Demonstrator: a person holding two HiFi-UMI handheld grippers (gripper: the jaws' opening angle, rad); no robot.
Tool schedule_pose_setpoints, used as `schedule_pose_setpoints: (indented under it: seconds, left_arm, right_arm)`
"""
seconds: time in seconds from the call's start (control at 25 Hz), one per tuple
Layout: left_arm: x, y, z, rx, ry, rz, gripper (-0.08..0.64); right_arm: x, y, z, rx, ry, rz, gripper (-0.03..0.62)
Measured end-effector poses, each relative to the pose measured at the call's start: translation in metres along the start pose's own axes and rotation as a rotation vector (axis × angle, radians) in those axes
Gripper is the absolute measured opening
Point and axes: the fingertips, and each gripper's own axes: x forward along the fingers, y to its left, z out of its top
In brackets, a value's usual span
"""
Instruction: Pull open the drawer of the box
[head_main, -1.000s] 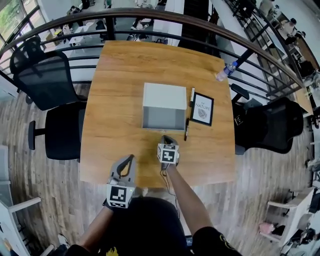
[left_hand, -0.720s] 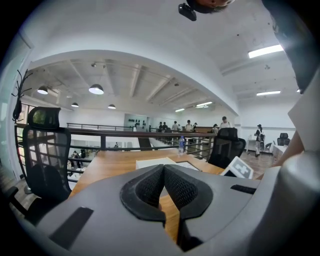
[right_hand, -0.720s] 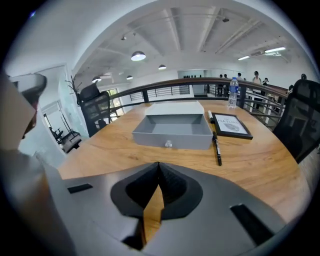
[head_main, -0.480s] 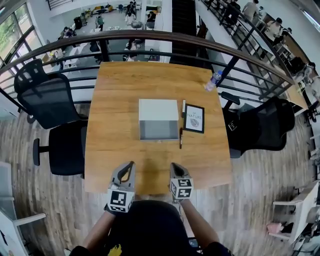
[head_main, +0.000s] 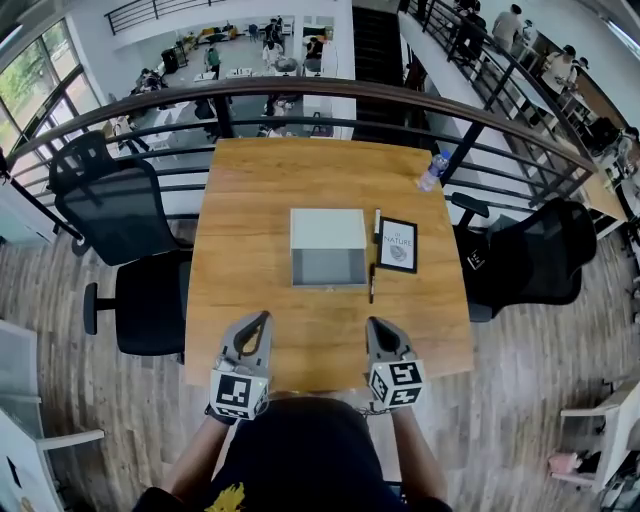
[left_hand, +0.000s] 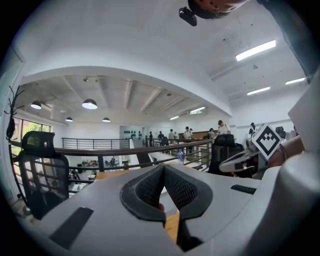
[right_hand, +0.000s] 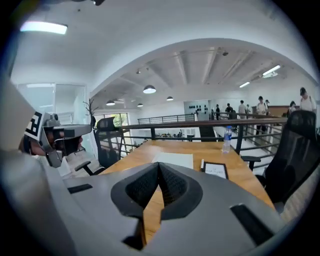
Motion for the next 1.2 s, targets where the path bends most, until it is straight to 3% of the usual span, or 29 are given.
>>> schedule_pose_setpoints:
  seconds: [0.2, 0.36, 1.2]
  left_arm:
    - [-0.001, -0.005, -0.011, -0.007, 0.02, -0.015, 0.017]
    - [0.0, -0.007, -0.008, -0.02, 0.008, -0.006, 0.017]
    - [-0.002, 0.01, -0.009, -0.021, 0.011, 0.031, 0.017]
  right_arm:
    - [-0.009, -0.013, 0.02, -0.032, -0.038, -0.018, -0.006]
    - [-0.022, -0.017, 0.027, 0.01, -0.076, -0.051, -0.006]
    - [-0.018, -0.031, 0.039, -0.057, -0.065, -0.084, -0.006]
